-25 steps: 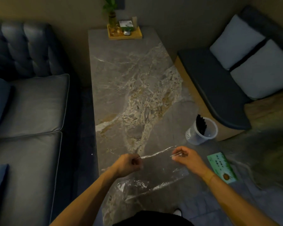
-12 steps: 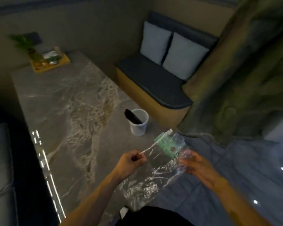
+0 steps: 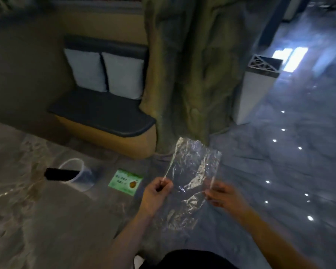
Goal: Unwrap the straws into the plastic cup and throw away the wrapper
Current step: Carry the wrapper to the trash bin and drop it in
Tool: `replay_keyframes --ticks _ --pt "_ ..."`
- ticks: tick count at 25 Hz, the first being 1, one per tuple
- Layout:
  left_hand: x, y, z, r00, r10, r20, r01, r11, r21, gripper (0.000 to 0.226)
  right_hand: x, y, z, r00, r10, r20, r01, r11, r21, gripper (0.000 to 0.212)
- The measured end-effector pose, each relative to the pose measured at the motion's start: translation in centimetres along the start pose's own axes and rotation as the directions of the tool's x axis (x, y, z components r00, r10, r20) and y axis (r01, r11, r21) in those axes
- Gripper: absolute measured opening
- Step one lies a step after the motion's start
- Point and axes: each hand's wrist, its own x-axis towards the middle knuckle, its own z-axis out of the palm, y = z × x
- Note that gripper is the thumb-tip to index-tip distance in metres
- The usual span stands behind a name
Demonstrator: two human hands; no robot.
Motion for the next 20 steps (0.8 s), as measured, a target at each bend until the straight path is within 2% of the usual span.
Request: replay_keyframes --ticks 2,4,6,10,15,20 --pt "0.9 0.8 3.6 0.996 -0.068 0.053 0.071 0.995 -0.068 0.015 -0.9 0.6 -2.5 0.996 -0.024 -0.089 0.025 1.0 0.01 0.016" --pt "1.8 1.1 6.4 0.989 -0.099 0.111 0.105 0.993 -0.052 0.01 -1.7 1.1 -4.5 0.977 -0.062 -0.204 0.066 0.998 0.014 0.007" --pt "2.9 1.5 9.1 0.977 -0.106 0.183 0.109 0.994 -0.002 0.012 -2.6 1.5 -6.6 0.945 -0.079 -0.317 0.089 0.996 0.017 0.01" --pt "5.7 2.3 12.9 0.944 -0.07 0.321 0.041 0.995 0.094 0.015 -3.5 2.2 -10.1 0.887 -0.052 -0.458 0.091 0.994 0.064 0.012" --pt "10.3 2.8 15.8 0.903 -0.067 0.423 -0.01 0.984 0.177 0.019 -2.8 1.5 -13.2 0.85 -0.036 -0.526 0.075 0.996 0.053 0.002" --pt "18.1 4.1 18.1 0.851 -0.033 0.524 -0.086 0.976 0.2 0.021 2.2 -2.6 -14.8 0.814 -0.003 -0.581 0.036 0.998 0.045 0.005"
